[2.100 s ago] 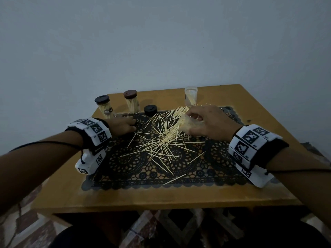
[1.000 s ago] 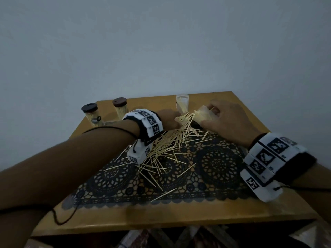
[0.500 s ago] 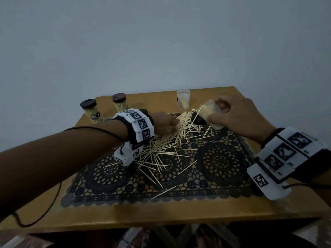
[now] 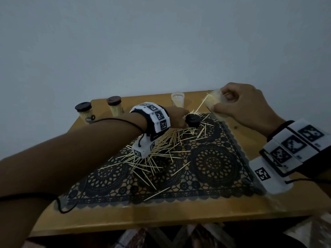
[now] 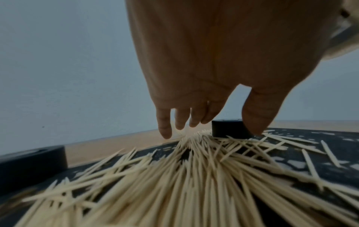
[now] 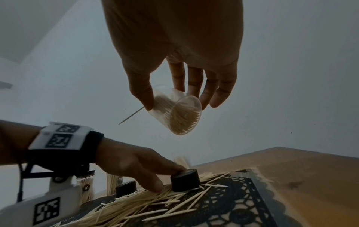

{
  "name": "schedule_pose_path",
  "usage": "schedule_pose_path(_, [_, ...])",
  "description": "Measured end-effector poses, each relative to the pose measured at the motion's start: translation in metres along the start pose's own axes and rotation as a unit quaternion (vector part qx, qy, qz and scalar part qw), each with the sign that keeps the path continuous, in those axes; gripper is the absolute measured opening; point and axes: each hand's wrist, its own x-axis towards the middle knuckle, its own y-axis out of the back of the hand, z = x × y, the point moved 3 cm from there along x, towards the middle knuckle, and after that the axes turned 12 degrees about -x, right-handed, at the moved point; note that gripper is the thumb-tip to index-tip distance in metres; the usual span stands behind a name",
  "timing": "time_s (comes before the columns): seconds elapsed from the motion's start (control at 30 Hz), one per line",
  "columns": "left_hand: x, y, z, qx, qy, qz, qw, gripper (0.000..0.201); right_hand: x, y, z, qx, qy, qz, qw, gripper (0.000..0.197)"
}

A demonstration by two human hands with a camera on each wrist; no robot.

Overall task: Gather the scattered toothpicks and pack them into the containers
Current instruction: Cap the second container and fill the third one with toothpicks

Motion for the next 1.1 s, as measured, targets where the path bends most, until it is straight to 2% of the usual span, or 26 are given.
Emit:
schedule_pose_path(0.1, [0.010, -0.010, 0.000, 0.002, 0.003, -0.026, 1.000, 0.039, -0.001, -0.002, 0.002, 0.006, 0.003, -0.007, 1.000, 0.029])
schedule_pose_path(0.23, [0.006, -0.017, -0.010, 0.046, 0.011, -0.008, 0.999, 0.037, -0.001, -0.003, 0.002, 0.010, 0.000, -0.012, 1.000, 0.027])
schedule_pose_path(0.33, [-0.005, -0.019, -0.016, 0.078, -0.005, -0.009, 0.997, 0.033, -0.003, -0.005, -0.001, 0.009, 0.004, -0.017, 1.000, 0.026])
schedule_pose_path(0.6, [-0.040, -0.028, -0.045, 0.084, -0.038, 0.017, 0.996, 0.033, -0.002, -0.011, -0.014, 0.011, 0.012, -0.030, 0.999, 0.029])
schedule_pose_path(0.73, [-0.058, -0.030, -0.063, 0.102, -0.031, 0.014, 0.994, 0.034, -0.003, -0.011, -0.020, 0.012, 0.017, -0.033, 0.999, 0.032])
schedule_pose_path(0.8, [-0.069, -0.027, -0.068, 0.074, -0.036, 0.014, 0.997, 0.031, -0.003, -0.011, -0.022, 0.012, 0.020, -0.032, 0.999, 0.033])
schedule_pose_path(0.87, [-0.079, -0.022, -0.065, 0.014, -0.054, 0.046, 0.997, 0.028, -0.003, -0.011, -0.025, 0.010, 0.022, -0.033, 0.999, 0.034])
schedule_pose_path(0.9, [-0.082, -0.020, -0.063, -0.013, -0.053, 0.069, 0.996, 0.035, -0.003, -0.011, -0.027, 0.009, 0.023, -0.034, 0.999, 0.035])
schedule_pose_path(0.97, [-0.087, -0.023, -0.057, -0.043, -0.006, 0.084, 0.996, 0.066, -0.002, -0.012, -0.030, 0.009, 0.025, -0.033, 0.999, 0.035])
schedule_pose_path(1.03, [-0.088, -0.036, -0.056, -0.048, 0.083, 0.051, 0.994, 0.099, -0.001, -0.014, -0.033, 0.014, 0.027, -0.032, 0.999, 0.035])
schedule_pose_path(1.1, [-0.090, -0.047, -0.058, -0.041, 0.154, 0.022, 0.987, 0.111, -0.002, -0.015, -0.037, 0.019, 0.030, -0.035, 0.999, 0.035])
